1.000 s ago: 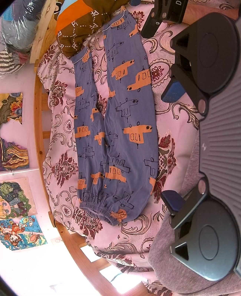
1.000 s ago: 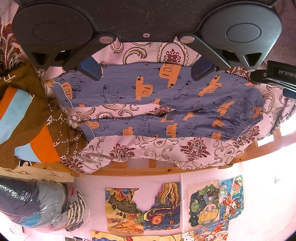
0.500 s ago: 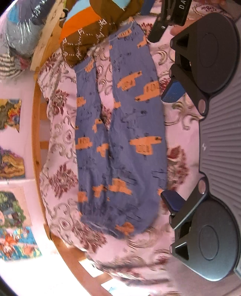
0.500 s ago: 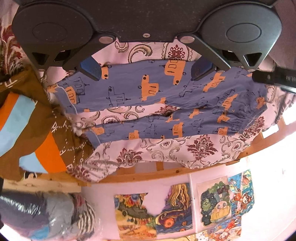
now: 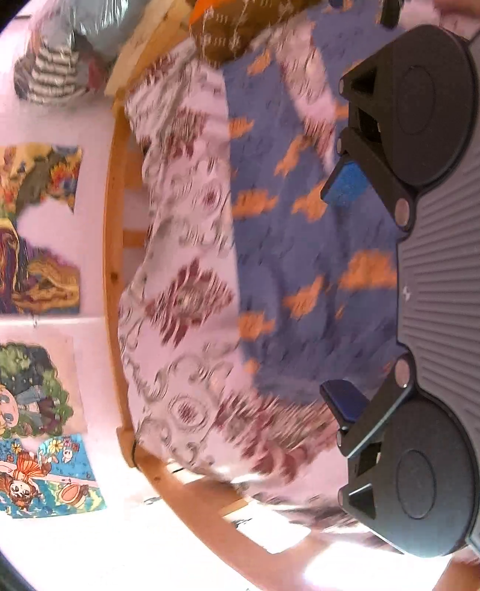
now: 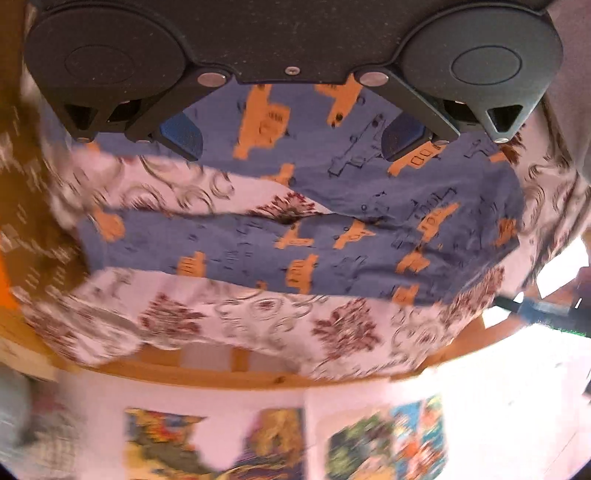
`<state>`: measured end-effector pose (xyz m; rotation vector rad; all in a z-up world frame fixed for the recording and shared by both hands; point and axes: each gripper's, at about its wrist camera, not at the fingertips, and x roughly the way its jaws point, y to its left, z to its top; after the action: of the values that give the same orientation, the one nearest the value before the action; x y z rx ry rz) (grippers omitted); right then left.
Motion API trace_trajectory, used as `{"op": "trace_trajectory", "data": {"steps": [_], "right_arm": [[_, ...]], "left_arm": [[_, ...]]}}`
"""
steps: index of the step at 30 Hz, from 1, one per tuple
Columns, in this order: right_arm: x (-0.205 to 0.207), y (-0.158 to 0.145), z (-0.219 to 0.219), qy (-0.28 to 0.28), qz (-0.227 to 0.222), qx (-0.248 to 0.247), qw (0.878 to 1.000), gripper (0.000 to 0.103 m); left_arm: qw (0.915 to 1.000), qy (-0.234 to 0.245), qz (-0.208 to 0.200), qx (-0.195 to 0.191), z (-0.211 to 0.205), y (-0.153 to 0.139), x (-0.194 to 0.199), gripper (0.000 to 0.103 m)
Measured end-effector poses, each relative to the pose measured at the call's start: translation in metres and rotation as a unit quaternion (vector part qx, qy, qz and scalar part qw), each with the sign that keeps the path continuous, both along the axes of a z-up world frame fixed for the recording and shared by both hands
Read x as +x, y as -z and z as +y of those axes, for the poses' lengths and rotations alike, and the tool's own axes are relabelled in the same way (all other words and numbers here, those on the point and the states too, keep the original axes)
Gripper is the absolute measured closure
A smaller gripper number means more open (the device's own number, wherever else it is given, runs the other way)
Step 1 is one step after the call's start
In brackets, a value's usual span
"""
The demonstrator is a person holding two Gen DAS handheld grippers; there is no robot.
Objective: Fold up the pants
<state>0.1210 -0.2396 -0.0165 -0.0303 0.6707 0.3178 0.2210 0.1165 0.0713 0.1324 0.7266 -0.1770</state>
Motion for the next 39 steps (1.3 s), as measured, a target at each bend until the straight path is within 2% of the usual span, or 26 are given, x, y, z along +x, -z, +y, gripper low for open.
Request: {"op": "trace_trajectory", "data": {"steps": [3,6,8,12,16,18,19,21,26,30,32,33,34,37,39], "right_arm": [[0.041,0.001,0.006,-0.032,0.007,-0.022,0.999,0.001],[0.085,0.003,0.011,-0.075,0.020,-0.013,0.997,0.001],[0.113,0.005,0.016,-0.097,0.025,-0.015,0.995,0.000],[0.178,0.012,0.025,-0.144,0.034,-0.040,0.988,0.001],[0.240,0.017,0.032,-0.168,0.031,-0.061,0.983,0.001],[0.266,0.019,0.034,-0.173,0.028,-0.069,0.982,0.003],[0.278,0.021,0.034,-0.176,0.029,-0.073,0.981,0.006],[0.299,0.025,0.036,-0.186,0.032,-0.086,0.978,0.010],[0.322,0.035,0.042,-0.210,0.033,-0.123,0.969,0.026],[0.328,0.037,0.050,-0.230,0.028,-0.144,0.962,0.039],[0.330,0.037,0.054,-0.238,0.030,-0.151,0.959,0.053],[0.330,0.038,0.057,-0.242,0.028,-0.161,0.957,0.058],[0.329,0.039,0.060,-0.244,0.024,-0.173,0.954,0.069],[0.328,0.042,0.064,-0.245,0.012,-0.200,0.948,0.089],[0.326,0.042,0.062,-0.242,0.007,-0.205,0.948,0.099]], "left_arm": [[0.9993,0.036,0.003,0.012,0.022,-0.001,0.051,0.000],[0.9958,0.082,-0.002,0.040,0.027,0.003,0.092,0.000],[0.9904,0.122,0.009,0.065,0.024,0.010,0.121,0.000],[0.9719,0.211,0.042,0.096,0.010,0.028,0.173,0.000],[0.9563,0.261,0.081,0.103,0.000,0.045,0.206,0.001],[0.9509,0.275,0.102,0.100,0.000,0.051,0.220,0.008],[0.9498,0.276,0.110,0.099,0.001,0.053,0.227,0.012],[0.9498,0.273,0.124,0.091,0.005,0.056,0.239,0.015],[0.9438,0.277,0.165,0.072,0.011,0.063,0.259,0.029],[0.9333,0.295,0.181,0.097,0.008,0.071,0.262,0.048],[0.9311,0.299,0.181,0.104,0.006,0.072,0.261,0.054],[0.9298,0.300,0.183,0.108,0.005,0.074,0.261,0.064],[0.9285,0.302,0.184,0.114,0.004,0.075,0.260,0.076],[0.9242,0.308,0.176,0.142,-0.002,0.081,0.254,0.091],[0.9244,0.307,0.164,0.156,-0.005,0.081,0.248,0.099]]}}
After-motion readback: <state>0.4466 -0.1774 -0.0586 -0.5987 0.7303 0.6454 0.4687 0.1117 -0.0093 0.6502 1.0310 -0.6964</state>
